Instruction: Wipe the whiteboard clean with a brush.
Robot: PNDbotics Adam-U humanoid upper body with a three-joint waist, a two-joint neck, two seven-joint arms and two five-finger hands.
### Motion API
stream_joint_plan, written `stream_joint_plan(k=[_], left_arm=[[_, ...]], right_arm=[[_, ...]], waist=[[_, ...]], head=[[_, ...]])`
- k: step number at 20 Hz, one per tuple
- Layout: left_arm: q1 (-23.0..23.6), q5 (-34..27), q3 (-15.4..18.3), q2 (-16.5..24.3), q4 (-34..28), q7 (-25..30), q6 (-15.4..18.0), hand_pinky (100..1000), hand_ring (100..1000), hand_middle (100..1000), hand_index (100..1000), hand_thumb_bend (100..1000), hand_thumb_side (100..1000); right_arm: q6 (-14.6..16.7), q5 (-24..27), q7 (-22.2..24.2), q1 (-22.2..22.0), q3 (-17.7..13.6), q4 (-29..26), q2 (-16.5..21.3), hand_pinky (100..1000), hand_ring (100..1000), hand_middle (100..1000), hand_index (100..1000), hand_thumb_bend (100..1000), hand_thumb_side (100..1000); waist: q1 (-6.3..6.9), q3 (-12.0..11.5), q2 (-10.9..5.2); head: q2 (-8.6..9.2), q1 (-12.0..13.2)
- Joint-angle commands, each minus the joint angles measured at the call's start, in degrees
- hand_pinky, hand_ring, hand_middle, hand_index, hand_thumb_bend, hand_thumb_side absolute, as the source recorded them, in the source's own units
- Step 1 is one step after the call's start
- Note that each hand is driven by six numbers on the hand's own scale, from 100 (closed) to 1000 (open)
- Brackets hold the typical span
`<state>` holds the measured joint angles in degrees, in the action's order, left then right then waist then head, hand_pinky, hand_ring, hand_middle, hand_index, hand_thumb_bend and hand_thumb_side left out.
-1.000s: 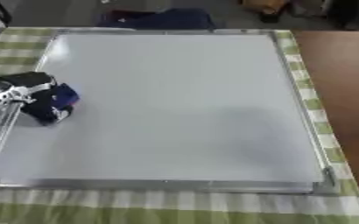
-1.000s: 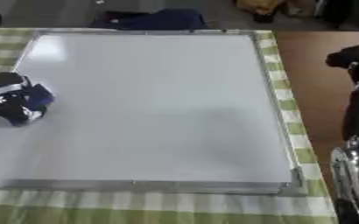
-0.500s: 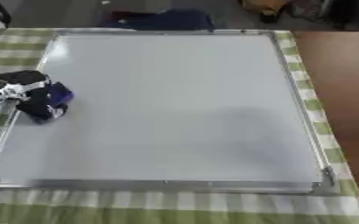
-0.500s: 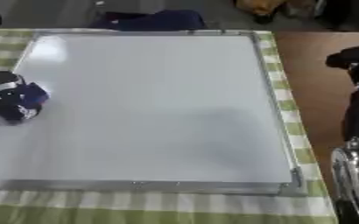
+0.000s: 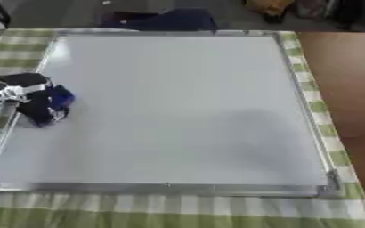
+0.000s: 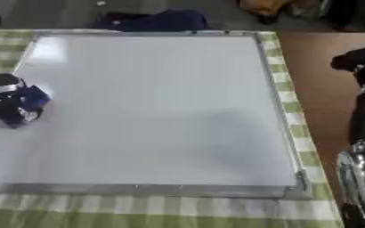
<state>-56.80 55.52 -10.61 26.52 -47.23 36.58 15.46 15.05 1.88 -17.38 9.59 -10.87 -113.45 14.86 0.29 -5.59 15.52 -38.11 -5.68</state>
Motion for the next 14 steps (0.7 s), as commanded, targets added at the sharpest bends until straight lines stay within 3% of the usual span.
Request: stream_joint_plan(k=[1, 14], left_arm=[[-0.52, -1.85, -1.22, 0.41, -2.34, 1.70, 0.70, 335, 462, 229, 100, 100, 513], [-0.07, -8.41, -5.84, -0.04, -9.92, 6.39, 1.14, 325, 455, 226, 100, 100, 532]], right_arm=[[-0.12, -0.04, -0.05, 0.42, -0.11, -1.14, 0.88, 580, 557, 412, 537, 100, 894], [-0.14, -0.07, 0.02, 0.49, -0.02, -1.14, 0.79, 581, 557, 411, 537, 100, 897]], waist=[[0.10, 0.12, -1.00], [0.11, 0.33, -0.89]], head=[[0.60, 0.09], [0.68, 0.43]])
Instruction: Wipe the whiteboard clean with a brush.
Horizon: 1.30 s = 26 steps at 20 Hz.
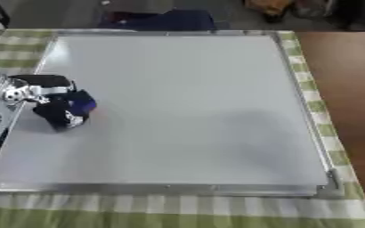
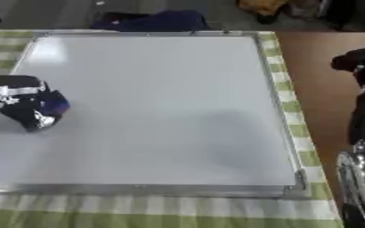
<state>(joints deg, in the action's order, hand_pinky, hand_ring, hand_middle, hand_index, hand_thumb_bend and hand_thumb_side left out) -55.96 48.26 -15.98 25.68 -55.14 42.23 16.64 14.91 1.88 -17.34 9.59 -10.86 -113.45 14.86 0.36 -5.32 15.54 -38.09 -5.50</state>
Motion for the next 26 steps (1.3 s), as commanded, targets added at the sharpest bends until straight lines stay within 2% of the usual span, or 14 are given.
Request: stream_joint_plan(k=[1, 10, 26], left_arm=[[-0.91, -1.51, -0.78, 0.79, -2.51, 1.08, -0.03, 325, 455, 225, 100, 100, 533], [-0.59, -3.59, -3.10, 0.90, -6.00, 3.17, 0.06, 325, 455, 226, 100, 100, 538], [-0.54, 0.72, -3.78, -1.05, -3.31, 1.32, 0.38, 328, 459, 228, 100, 100, 522]], right_arm=[[0.03, -0.07, -0.02, 0.50, -0.03, -1.14, 0.80, 581, 557, 411, 537, 100, 896], [0.07, -0.11, -0.02, 0.51, -0.01, -1.14, 0.78, 581, 557, 410, 536, 100, 897], [0.06, -0.08, -0.14, 0.71, 0.05, -1.14, 0.70, 582, 557, 409, 536, 100, 899]], waist=[[0.03, 0.08, -0.89], [-0.08, 0.11, -0.76], [-0.25, 0.38, -0.49]], head=[[0.68, 0.28], [0.62, 0.62], [0.89, 1.05]])
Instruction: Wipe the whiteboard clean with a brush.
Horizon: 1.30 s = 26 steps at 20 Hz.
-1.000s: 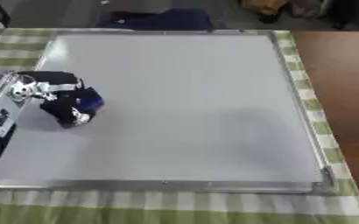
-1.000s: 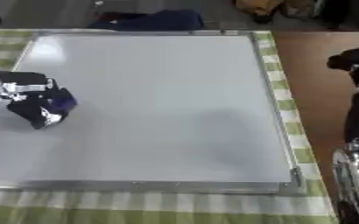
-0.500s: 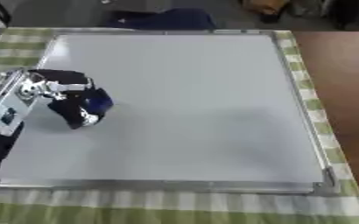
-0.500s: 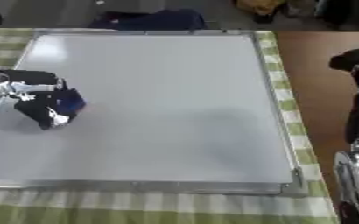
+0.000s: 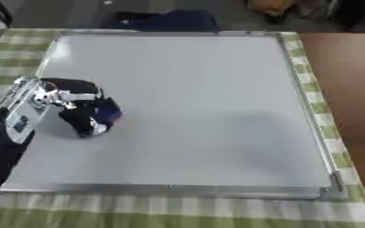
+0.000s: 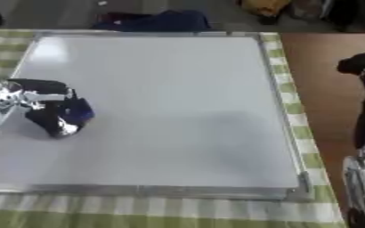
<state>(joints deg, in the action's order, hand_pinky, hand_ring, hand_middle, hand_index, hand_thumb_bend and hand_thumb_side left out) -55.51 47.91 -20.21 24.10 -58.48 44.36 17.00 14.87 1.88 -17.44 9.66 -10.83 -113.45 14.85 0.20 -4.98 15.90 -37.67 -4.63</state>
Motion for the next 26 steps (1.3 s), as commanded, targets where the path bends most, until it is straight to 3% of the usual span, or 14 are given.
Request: stream_joint_plan(k=[1, 14, 26], left_arm=[[-1.01, 1.71, 0.62, 0.54, 0.25, -1.41, -0.04, 329, 459, 228, 100, 100, 515], [-1.00, 8.42, 6.36, 1.27, 7.58, -9.32, -2.89, 331, 459, 227, 100, 104, 488], [-2.18, 10.97, 10.31, 0.37, 13.27, -11.66, -4.92, 330, 457, 225, 100, 100, 495]], right_arm=[[0.09, -0.10, -0.03, 0.64, 0.02, -1.14, 0.72, 582, 557, 409, 536, 100, 900], [0.18, -0.29, 0.11, 0.60, 0.07, -1.14, 0.64, 582, 556, 408, 535, 100, 901], [0.08, -0.44, 0.17, 0.53, 0.08, -1.14, 0.48, 584, 556, 407, 535, 100, 902]], waist=[[-0.09, 0.01, -0.83], [-0.22, -0.01, -0.55], [-0.22, -0.05, -0.48]], head=[[0.42, 0.19], [0.50, 0.24], [0.59, 0.37]])
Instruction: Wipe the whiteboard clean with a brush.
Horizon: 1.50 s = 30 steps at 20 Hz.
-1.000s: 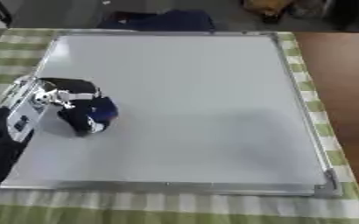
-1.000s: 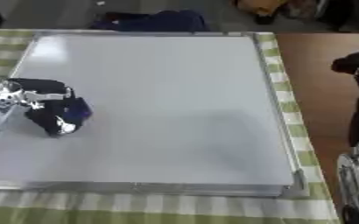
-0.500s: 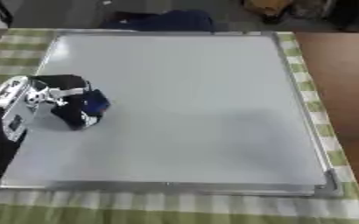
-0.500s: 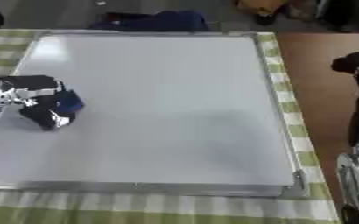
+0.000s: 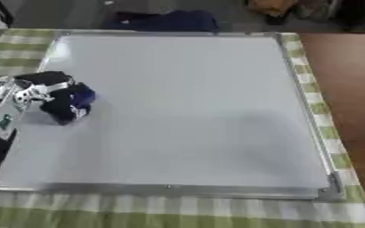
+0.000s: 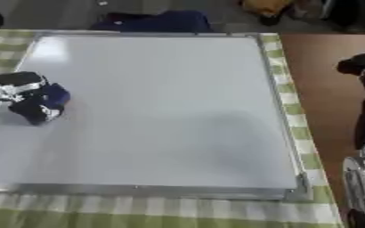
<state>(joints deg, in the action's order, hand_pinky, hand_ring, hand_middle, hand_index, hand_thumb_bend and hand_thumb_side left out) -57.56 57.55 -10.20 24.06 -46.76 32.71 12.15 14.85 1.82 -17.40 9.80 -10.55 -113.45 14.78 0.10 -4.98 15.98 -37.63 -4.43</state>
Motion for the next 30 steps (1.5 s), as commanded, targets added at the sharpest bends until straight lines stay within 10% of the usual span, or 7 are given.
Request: stream_joint_plan(k=[1, 30], left_arm=[[-0.20, 1.33, 0.34, 0.25, 1.74, 0.15, 0.07, 330, 457, 225, 100, 100, 499], [-0.96, -6.70, -7.83, -4.26, -7.98, 9.59, 6.33, 322, 450, 222, 100, 100, 557]], right_arm=[[0.07, -0.37, 0.12, 0.39, -0.21, -1.14, 0.53, 584, 556, 407, 535, 100, 902], [-0.33, -0.29, 0.23, 0.60, -0.11, -1.14, 0.43, 585, 557, 406, 536, 100, 907]], waist=[[-0.11, -0.03, -0.57], [0.10, 0.41, -0.55]], head=[[0.56, 0.19], [0.65, 1.04]])
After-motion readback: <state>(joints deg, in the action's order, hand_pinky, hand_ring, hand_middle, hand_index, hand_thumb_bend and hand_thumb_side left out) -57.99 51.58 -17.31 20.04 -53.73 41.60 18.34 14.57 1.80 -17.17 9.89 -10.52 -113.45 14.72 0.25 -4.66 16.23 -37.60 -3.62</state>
